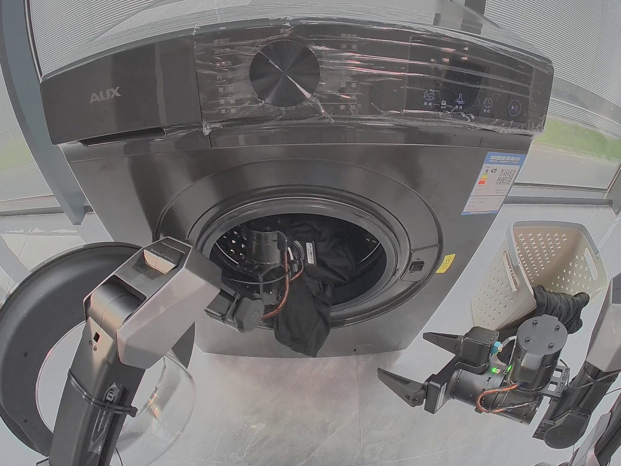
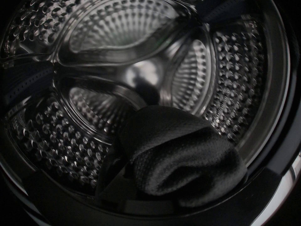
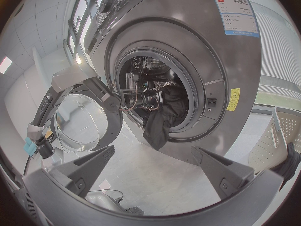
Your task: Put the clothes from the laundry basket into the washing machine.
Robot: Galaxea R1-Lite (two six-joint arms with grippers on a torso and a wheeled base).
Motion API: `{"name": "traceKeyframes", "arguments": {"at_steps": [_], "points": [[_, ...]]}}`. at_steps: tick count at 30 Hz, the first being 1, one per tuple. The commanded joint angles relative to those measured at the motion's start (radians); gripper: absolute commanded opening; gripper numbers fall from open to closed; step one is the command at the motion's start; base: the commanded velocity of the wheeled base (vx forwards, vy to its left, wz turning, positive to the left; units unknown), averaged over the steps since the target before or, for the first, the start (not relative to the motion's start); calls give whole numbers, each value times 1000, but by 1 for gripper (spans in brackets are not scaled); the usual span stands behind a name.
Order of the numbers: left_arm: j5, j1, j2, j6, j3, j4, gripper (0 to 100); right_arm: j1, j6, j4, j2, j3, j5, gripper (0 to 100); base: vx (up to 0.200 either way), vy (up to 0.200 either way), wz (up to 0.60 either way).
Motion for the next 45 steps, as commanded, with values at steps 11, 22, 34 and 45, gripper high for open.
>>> {"name": "traceKeyframes", "arguments": {"at_steps": [11,22,34,45], "points": [[10,28,-20,-22,5,-14,100,2,0,0,3,0,0,100,0,0,0],[-72,-51,-197,-25,336,77,100,2,1,0,3,0,0,100,0,0,0],[-59,-37,-129,18,371,77,100,8,1,1,1,1,0,100,0,0,0],[-61,-25,-97,22,370,84,0,8,1,0,1,1,0,100,0,0,0]]}}
